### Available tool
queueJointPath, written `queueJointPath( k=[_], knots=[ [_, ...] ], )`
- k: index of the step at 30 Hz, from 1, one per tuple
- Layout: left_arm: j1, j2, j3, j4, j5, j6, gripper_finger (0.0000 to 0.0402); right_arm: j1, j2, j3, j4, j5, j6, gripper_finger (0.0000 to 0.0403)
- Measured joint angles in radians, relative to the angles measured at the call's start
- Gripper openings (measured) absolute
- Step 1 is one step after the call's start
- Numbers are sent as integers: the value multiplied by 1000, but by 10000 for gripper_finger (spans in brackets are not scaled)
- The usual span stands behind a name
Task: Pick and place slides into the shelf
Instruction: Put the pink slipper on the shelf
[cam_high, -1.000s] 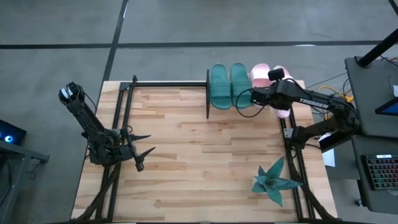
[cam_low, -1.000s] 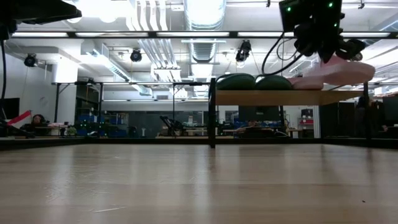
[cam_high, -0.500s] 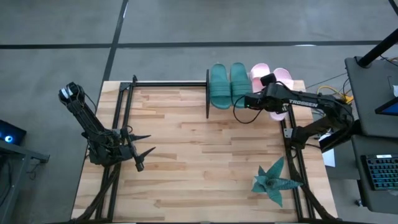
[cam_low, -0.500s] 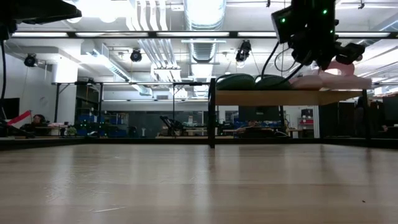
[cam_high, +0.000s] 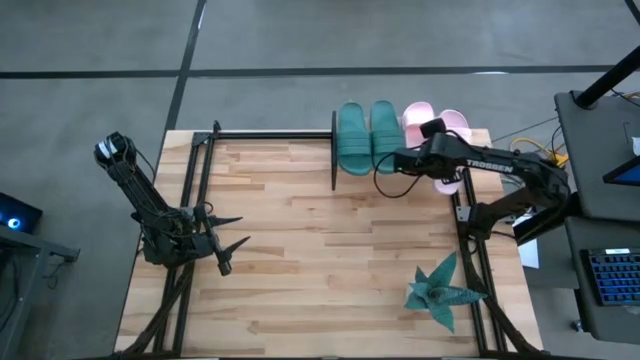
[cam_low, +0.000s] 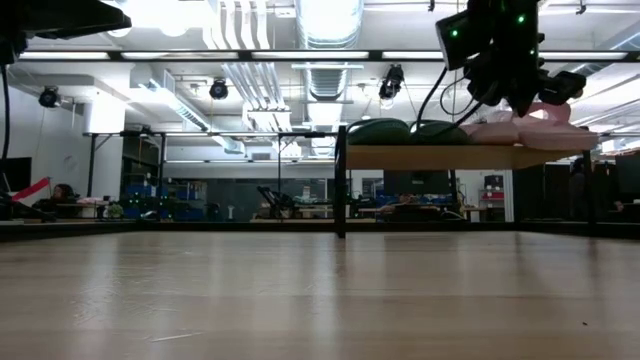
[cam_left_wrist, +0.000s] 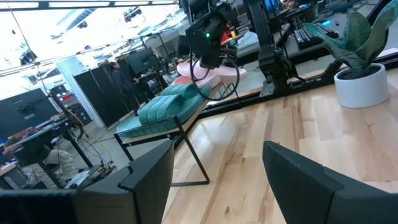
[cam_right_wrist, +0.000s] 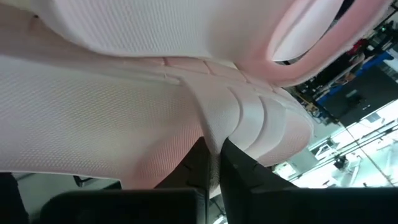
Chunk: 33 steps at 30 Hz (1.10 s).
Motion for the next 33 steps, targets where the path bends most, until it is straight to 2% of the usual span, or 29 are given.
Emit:
queueJointPath(
  k=[6,11,25,33],
  knots=[
    [0,0,0,0,0,0,231,0,-51,0,2,17,13,10],
    [0,-1,0,0,0,0,231,0,-74,-1,0,51,-47,10],
    [0,-3,0,0,0,1,231,-51,-73,3,-12,216,-180,9],
    [0,-6,0,0,0,2,231,-55,-58,61,1,220,-259,9]
  ],
)
